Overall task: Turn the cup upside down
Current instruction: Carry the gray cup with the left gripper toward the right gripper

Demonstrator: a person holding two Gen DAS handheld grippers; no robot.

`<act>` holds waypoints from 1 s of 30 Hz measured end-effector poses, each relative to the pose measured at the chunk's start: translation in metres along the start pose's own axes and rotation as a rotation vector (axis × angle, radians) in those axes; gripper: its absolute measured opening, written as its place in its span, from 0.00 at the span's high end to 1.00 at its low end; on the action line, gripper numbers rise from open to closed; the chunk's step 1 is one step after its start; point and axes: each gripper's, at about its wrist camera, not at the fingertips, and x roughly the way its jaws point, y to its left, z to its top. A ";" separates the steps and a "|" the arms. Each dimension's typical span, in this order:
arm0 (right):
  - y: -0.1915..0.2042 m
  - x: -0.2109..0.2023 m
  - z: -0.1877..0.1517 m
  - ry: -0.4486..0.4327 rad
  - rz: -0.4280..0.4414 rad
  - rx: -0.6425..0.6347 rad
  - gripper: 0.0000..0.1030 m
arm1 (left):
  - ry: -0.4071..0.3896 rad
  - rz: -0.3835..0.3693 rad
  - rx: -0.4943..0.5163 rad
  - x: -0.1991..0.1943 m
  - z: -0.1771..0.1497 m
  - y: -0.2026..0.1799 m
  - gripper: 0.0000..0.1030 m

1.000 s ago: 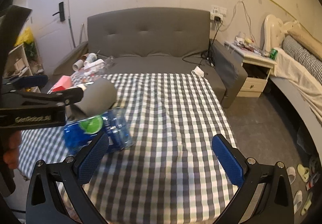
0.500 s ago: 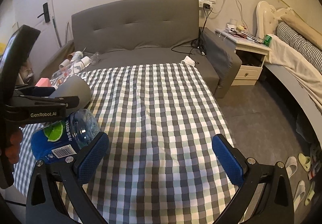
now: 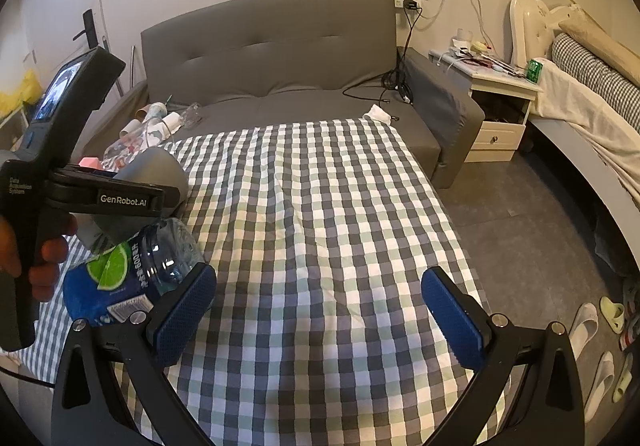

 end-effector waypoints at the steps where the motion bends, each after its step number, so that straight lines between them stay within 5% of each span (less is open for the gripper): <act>1: -0.002 -0.001 0.000 0.000 0.001 0.001 0.00 | -0.004 -0.009 -0.008 -0.002 -0.001 0.000 0.26; 15: 0.005 -0.059 0.006 -0.095 0.015 -0.008 0.00 | -0.167 -0.023 -0.089 -0.110 -0.009 0.014 0.28; 23: 0.038 -0.116 0.001 -0.182 0.044 -0.059 0.00 | -0.167 -0.001 -0.147 -0.165 -0.066 0.036 0.28; 30: 0.078 -0.137 -0.013 -0.182 0.094 -0.117 0.00 | -0.101 0.017 -0.212 -0.160 -0.128 0.055 0.28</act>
